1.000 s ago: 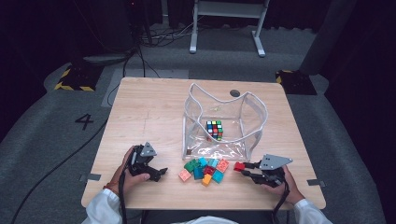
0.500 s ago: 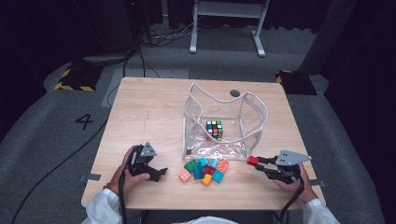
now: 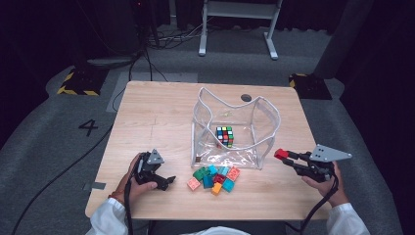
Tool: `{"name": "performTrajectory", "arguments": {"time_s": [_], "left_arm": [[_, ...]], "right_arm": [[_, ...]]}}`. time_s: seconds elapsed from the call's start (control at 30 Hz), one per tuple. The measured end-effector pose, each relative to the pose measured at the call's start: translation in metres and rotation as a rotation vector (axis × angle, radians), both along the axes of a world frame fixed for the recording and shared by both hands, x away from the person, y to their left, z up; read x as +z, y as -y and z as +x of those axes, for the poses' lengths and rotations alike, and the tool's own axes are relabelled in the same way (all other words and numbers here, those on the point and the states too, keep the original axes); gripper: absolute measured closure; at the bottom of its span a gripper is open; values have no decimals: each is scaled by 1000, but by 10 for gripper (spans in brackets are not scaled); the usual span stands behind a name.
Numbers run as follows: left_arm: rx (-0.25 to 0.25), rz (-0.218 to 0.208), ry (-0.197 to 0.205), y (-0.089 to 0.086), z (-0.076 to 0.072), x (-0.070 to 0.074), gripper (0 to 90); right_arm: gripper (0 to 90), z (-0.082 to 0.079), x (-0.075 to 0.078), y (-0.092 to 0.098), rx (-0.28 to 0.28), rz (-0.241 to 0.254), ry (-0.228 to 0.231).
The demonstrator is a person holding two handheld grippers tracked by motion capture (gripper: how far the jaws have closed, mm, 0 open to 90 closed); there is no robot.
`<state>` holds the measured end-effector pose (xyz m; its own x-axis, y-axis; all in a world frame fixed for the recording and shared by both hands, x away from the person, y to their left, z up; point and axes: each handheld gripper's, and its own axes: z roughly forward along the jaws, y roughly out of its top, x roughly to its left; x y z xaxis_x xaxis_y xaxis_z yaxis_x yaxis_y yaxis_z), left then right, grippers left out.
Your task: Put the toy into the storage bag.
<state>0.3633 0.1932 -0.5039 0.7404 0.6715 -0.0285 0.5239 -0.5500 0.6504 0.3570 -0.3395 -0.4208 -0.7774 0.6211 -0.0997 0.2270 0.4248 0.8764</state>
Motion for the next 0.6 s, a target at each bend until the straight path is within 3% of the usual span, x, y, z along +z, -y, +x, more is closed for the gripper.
{"name": "performTrajectory", "arguments": {"time_s": [0.3,0.6], "left_arm": [[2,-1,0,0,0,0,4],[0,0,0,0,0,0,4]], "right_arm": [[695,19,40,10,-22,29,41],[696,38,72,6,-53,62,86]]}}
